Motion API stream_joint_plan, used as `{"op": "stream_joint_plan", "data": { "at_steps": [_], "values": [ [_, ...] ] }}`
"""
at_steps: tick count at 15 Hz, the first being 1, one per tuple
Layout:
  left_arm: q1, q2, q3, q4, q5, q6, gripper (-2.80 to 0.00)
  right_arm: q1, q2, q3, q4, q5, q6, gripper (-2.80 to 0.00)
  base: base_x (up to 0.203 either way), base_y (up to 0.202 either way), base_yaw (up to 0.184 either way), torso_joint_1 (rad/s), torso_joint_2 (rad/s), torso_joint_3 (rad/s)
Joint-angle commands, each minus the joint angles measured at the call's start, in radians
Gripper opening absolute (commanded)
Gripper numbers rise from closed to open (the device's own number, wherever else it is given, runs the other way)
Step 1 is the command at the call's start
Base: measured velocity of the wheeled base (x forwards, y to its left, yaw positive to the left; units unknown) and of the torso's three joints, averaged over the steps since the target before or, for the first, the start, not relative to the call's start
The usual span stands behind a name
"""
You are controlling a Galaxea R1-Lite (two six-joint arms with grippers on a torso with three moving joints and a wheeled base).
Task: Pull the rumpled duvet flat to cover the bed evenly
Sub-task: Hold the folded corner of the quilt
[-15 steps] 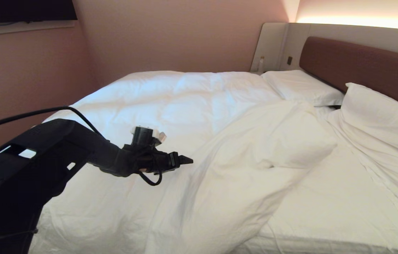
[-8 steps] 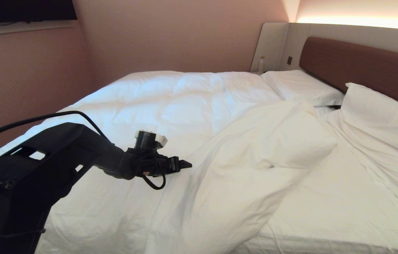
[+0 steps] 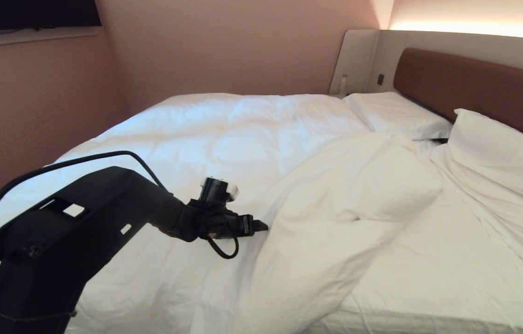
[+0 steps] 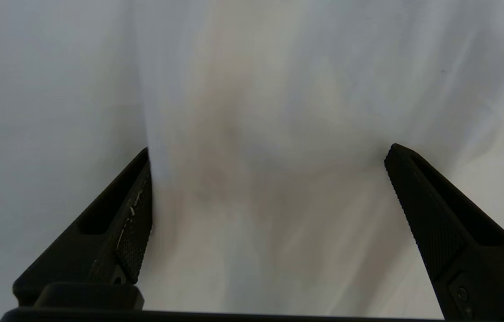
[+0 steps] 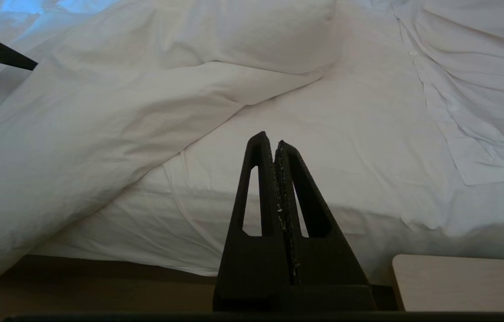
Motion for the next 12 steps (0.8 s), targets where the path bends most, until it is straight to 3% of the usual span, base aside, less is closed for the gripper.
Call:
{"op": "stream_joint_plan", "data": {
  "at_steps": [1,2,9,12],
  "values": [
    [-0.019,0.019,-0.022,0.008,0.036,0.001,0.00,0.000,0.000,0.000,0.001,0.001,-0.001,-2.80,0.000,0.000,0.000,0.000,0.00,0.000],
    [-0.029,0.031,-0.033,0.022,0.074,0.014,0.00,0.000,0.000,0.000,0.000,0.001,-0.001,-2.80,0.000,0.000,0.000,0.000,0.00,0.000],
    [-0.095,-0.018,-0.032,0.028,0.072,0.011,0.00,0.000,0.000,0.000,0.001,0.000,-0.001,-2.80,0.000,0.000,0.000,0.000,0.00,0.000],
    [-0.139,-0.040,-0.035,0.023,0.048,-0.042,0.00,0.000,0.000,0.000,0.001,0.001,-0.001,-2.80,0.000,0.000,0.000,0.000,0.00,0.000]
  ]
}}
